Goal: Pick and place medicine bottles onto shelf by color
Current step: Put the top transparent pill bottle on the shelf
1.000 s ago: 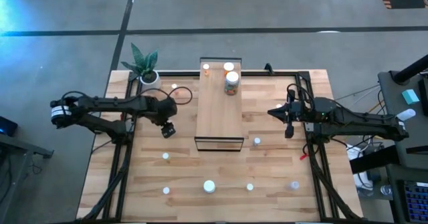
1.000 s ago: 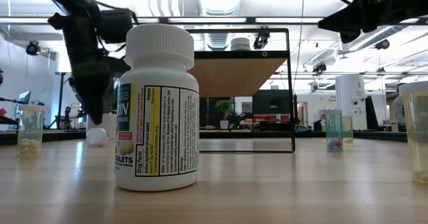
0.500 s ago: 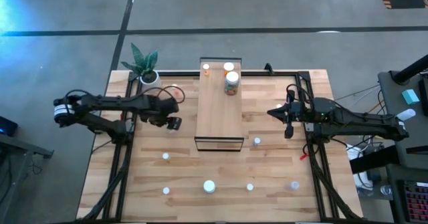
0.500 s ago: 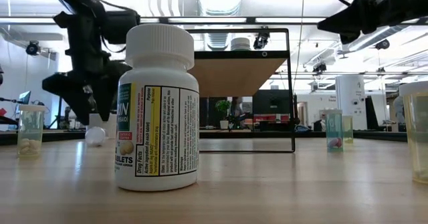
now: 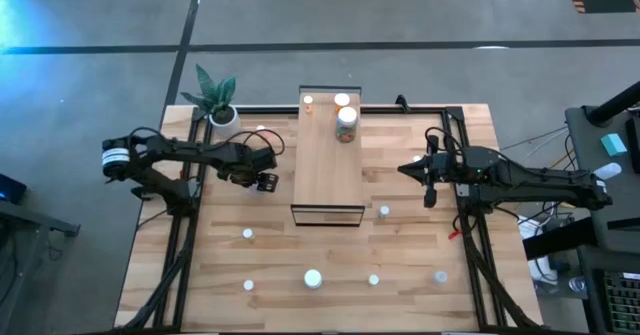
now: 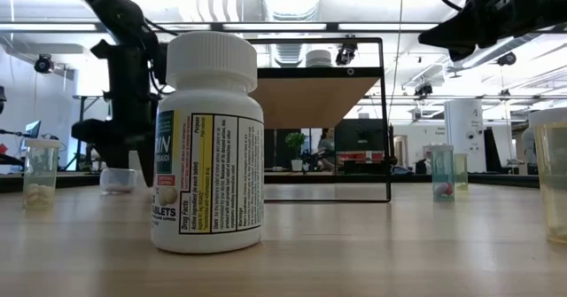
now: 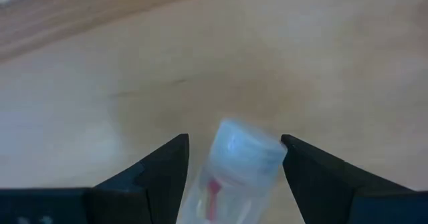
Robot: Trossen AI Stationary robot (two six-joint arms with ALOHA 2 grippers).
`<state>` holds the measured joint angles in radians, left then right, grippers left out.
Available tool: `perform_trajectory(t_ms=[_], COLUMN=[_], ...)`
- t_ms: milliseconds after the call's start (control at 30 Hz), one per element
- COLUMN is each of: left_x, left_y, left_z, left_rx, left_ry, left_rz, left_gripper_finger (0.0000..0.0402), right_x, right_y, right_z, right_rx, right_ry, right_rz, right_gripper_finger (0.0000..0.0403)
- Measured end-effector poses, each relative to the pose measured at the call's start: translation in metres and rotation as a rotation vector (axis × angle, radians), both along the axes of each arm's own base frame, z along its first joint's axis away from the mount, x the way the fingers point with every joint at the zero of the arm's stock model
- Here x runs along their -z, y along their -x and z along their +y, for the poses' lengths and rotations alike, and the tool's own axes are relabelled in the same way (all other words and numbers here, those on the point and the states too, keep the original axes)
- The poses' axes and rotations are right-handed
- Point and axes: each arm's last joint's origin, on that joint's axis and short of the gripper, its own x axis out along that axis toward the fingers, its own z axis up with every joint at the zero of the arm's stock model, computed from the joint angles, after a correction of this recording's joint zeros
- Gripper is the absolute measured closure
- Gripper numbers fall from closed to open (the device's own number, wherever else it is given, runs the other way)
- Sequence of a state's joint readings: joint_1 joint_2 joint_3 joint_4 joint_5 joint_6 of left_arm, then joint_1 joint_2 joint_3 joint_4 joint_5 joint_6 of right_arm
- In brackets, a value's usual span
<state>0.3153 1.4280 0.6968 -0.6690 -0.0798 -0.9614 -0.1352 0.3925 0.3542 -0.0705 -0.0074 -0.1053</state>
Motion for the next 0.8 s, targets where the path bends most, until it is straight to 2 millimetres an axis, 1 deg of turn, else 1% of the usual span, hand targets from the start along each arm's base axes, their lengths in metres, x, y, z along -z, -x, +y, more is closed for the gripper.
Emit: perform_trajectory(t_ms=[67, 133, 333, 433, 500, 633, 700, 800], left_x=[0.003, 0.005, -0.001, -0.007, -0.015, -0.040, -0.057, -0.079], left_y=[0.000, -0.001, 0.000, 0.002, 0.003, 0.005, 0.003, -0.002], left_z=[0.001, 0.001, 0.002, 0.002, 0.003, 0.005, 0.008, 0.011], left_rx=[0.019, 0.056, 0.171, 0.177, 0.172, 0.145, 0.122, 0.122], left_ry=[0.001, -0.001, -0.036, -0.088, -0.136, -0.274, -0.382, -0.572], left_rz=[0.017, 0.029, 0.018, 0.010, -0.009, -0.079, -0.182, -0.398], left_gripper_finger=[0.0189, 0.0203, 0.0276, 0.0280, 0.0280, 0.0280, 0.0280, 0.0280], right_x=[0.001, 0.001, 0.001, 0.001, 0.001, 0.001, 0.001, 0.001], right_y=[-0.001, -0.001, -0.001, -0.001, -0.001, -0.001, -0.001, -0.001], right_z=[0.000, 0.000, 0.000, 0.000, 0.000, 0.000, 0.000, 0.000], right_rx=[0.000, 0.000, -0.001, 0.000, 0.000, 0.000, 0.001, 0.003], right_ry=[0.000, 0.000, 0.003, 0.000, 0.000, 0.000, 0.000, 0.000], right_rz=[0.006, 0.006, 0.005, 0.005, 0.005, 0.005, 0.005, 0.005], right_gripper_finger=[0.0394, 0.0394, 0.0394, 0.0394, 0.0394, 0.0394, 0.0394, 0.0394])
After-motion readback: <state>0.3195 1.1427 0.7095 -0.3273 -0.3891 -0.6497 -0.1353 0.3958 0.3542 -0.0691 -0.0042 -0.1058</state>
